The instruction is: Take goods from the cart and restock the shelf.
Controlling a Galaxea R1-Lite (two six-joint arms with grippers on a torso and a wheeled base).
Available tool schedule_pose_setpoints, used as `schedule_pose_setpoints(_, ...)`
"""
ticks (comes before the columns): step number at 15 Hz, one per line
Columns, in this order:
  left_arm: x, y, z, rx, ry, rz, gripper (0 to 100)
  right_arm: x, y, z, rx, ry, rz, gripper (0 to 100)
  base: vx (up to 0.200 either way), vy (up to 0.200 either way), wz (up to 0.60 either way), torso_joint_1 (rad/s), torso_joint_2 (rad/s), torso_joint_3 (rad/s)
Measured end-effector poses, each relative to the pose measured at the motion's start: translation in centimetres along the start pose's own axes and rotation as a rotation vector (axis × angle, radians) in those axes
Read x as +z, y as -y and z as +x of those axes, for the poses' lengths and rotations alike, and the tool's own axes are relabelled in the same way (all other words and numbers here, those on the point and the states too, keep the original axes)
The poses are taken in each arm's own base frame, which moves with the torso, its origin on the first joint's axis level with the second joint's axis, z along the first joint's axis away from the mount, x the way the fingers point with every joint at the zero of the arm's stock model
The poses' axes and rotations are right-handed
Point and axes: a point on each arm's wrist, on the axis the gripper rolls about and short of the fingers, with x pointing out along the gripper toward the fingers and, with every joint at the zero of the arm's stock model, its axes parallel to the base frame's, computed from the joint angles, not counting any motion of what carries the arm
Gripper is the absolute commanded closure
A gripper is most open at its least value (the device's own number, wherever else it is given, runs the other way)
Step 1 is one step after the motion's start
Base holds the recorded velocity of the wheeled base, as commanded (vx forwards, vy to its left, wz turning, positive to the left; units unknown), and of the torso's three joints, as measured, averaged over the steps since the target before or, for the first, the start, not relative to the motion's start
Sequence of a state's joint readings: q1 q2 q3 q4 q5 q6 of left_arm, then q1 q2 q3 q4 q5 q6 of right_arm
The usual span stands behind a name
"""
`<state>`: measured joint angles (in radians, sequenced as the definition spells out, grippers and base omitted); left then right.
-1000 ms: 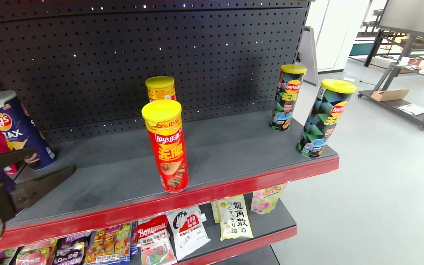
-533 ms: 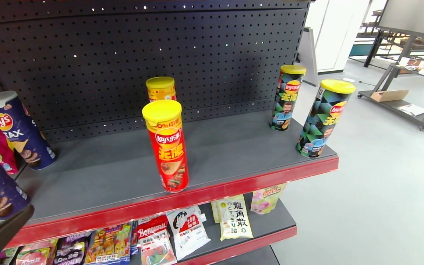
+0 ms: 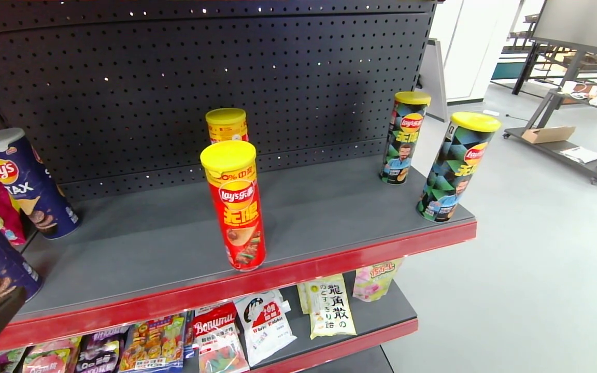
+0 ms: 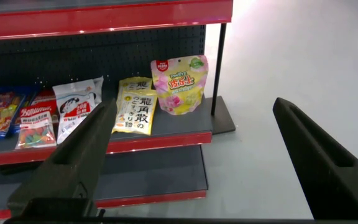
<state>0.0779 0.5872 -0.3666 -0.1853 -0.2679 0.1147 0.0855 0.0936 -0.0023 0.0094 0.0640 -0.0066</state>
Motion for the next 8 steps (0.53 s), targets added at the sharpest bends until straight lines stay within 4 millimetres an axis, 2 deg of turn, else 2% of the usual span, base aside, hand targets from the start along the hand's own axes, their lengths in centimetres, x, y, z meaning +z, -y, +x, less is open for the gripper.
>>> schedule_pose_setpoints(6, -0.05, 0.03, -0.01, -0.007, -0.001, 0.001, 0, 0.01, 0.0, 0.0, 0.0, 0.0, -0.001, 0, 0.0, 0.0, 0.6, 0.002, 0.0, 0.002)
schedule_pose_setpoints(8, -0.38, 0.07, -0.02, -0.008, -0.008, -0.002, 0, 0.01, 0.0, 0.0, 0.001, 0.0, -0.001, 0, 0.0, 0.0, 0.0, 0.0, 0.0, 0.0)
